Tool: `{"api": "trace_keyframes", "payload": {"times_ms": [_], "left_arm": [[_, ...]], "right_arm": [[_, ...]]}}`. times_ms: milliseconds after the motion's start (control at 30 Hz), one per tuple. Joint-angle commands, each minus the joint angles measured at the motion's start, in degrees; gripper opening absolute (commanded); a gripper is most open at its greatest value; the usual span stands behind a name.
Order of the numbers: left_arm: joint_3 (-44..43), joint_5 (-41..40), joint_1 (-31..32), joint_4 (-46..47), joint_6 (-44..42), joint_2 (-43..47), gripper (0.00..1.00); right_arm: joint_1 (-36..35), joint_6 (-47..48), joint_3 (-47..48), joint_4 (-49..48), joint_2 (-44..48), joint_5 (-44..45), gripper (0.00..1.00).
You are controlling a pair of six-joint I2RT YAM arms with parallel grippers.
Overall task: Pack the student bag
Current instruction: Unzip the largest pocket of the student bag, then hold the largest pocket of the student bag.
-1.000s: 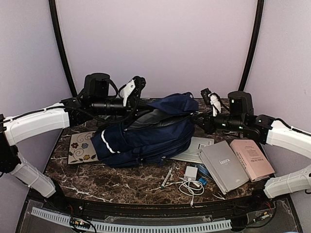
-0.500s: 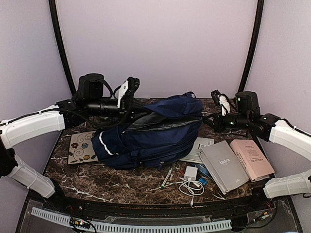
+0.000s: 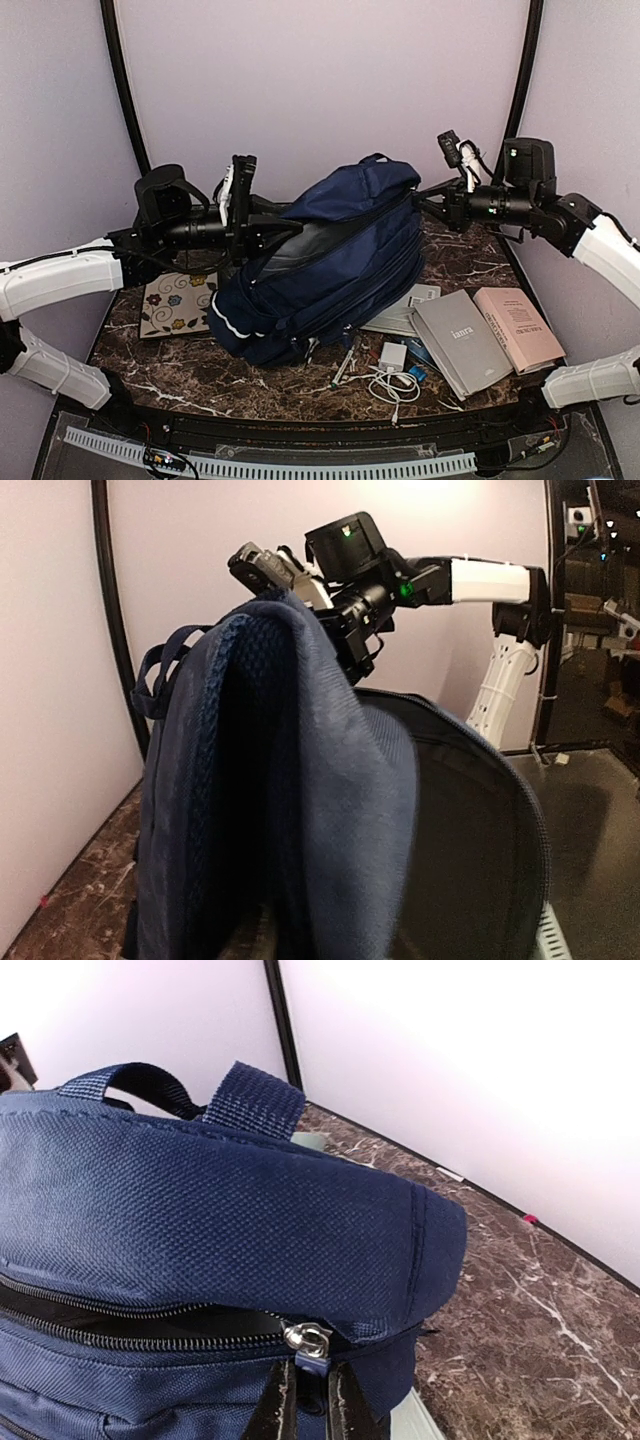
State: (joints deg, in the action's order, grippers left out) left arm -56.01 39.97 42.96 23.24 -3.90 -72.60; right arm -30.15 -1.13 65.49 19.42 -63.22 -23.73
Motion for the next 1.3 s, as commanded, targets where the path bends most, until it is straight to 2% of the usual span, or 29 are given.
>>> {"api": "trace_keyframes", "payload": {"times_ms": [0,133,167,333,433,533,633,733,867,967,1067,1133,1167,1267], "left_arm": [[2.6,-7.2,-0.3,2.6,1.2,2.0,0.58],[-1.5,-8.3,-0.3,-10.3,-1.8,2.9,0.97],[-3.4,-7.3,-0.2,-13.1,-1.7,3.6,0.99],[-10.4,-3.5,2.7,-24.4,-7.0,7.5,0.99],[-13.7,-7.7,7.2,-29.8,-12.0,8.4,0.99],[-15.1,-12.2,8.0,-26.7,-10.5,9.4,0.99],[-19.7,-24.5,8.0,-26.5,-9.9,7.6,0.99],[-27.5,-32.8,8.0,-31.3,-12.4,2.8,0.99],[-36.1,-34.2,8.0,-38.1,-12.1,-4.6,0.99],[-36.9,-34.1,8.0,-38.3,-12.8,-6.7,0.99],[-35.9,-39.9,8.0,-36.8,-15.8,-8.2,0.97],[-34.7,-42.5,8.1,-35.5,-17.9,-8.4,0.79],[-33.9,-43.1,8.0,-34.7,-18.5,-8.2,0.63],[-30.4,-42.2,8.1,-30.0,-19.7,-6.1,0.07]], "right_arm": [[-5.4,2.0,8.4,-1.5,-2.4,1.4,0.0],[-11.0,3.9,16.0,2.3,-7.3,6.4,0.0],[-11.7,4.3,17.9,3.5,-8.6,7.3,0.0],[-12.7,5.9,27.3,8.2,-14.2,10.7,0.0],[-12.9,6.5,32.1,10.2,-17.5,13.4,0.0],[-12.9,7.2,37.9,12.9,-20.2,16.1,0.0],[-13.0,7.4,43.2,15.8,-22.6,17.5,0.0],[-13.6,7.2,43.8,15.2,-23.0,16.3,0.0],[-14.5,7.1,43.2,15.1,-23.4,16.4,0.0],[-15.2,7.1,42.6,15.1,-23.7,16.1,0.0],[-15.7,7.0,42.1,15.1,-23.6,15.0,0.0],[-15.6,7.0,41.3,15.0,-23.0,14.6,0.0],[-15.7,7.1,40.5,14.8,-22.6,14.6,0.0],[-15.6,7.3,36.1,13.0,-20.2,15.4,0.0]]}}
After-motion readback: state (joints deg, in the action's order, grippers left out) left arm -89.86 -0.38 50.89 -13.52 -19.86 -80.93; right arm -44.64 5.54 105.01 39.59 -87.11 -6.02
